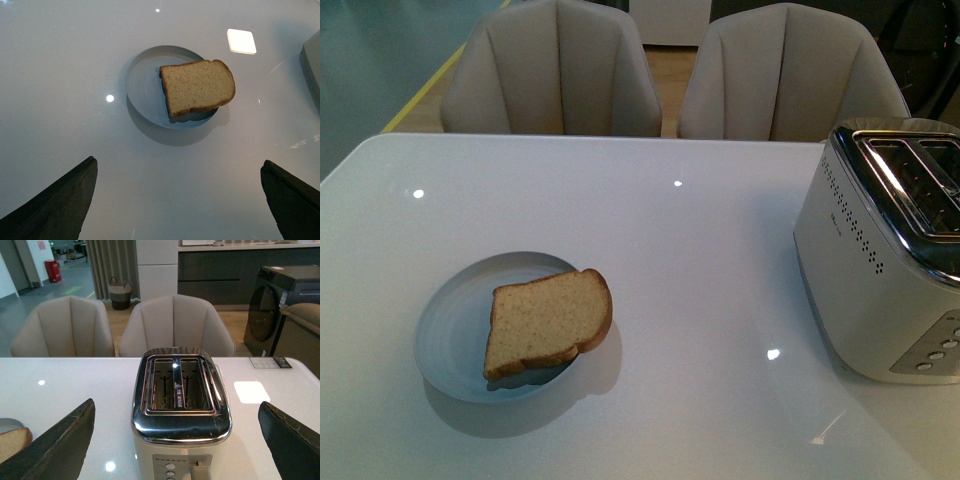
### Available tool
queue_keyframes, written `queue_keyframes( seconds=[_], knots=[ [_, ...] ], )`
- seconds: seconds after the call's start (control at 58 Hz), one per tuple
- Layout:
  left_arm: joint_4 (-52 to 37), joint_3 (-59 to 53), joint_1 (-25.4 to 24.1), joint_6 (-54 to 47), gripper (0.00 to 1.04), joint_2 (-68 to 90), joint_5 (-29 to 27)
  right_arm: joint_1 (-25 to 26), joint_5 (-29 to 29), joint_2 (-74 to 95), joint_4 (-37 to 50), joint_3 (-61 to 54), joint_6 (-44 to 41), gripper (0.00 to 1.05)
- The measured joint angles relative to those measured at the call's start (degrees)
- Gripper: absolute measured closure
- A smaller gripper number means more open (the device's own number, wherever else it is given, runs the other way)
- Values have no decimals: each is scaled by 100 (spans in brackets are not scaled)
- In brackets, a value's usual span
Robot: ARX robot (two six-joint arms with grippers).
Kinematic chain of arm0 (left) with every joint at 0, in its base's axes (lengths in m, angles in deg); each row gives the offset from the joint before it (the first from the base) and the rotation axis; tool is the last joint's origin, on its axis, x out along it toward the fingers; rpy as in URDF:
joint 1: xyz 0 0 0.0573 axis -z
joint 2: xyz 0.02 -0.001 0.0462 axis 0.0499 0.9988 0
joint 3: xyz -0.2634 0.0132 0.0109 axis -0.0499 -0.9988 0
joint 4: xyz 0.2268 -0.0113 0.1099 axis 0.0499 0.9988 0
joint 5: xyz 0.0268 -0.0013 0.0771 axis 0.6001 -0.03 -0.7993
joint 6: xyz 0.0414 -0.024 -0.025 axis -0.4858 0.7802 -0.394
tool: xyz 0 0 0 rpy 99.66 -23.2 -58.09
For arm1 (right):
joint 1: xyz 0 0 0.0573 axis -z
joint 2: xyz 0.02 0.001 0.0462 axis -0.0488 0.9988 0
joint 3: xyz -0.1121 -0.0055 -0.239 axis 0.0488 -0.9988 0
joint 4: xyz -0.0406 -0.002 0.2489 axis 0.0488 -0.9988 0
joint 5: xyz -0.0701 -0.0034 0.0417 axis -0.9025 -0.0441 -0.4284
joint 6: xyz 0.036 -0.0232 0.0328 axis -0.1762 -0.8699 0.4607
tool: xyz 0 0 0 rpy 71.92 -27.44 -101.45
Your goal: Left arm holds plate, right arm toasts bread
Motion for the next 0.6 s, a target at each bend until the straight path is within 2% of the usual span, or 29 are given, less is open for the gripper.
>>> queue_keyframes(
  seconds=[0.172,0.448,0.603],
  knots=[
    [-817,221,170,17,7,774,-50,0,0,0,0,0,0,9],
    [-3453,1005,251,63,7,4172,-70,0,0,0,0,0,0,9],
    [-3836,1731,249,232,7,6057,-251,0,0,0,0,0,0,9]
  ],
)
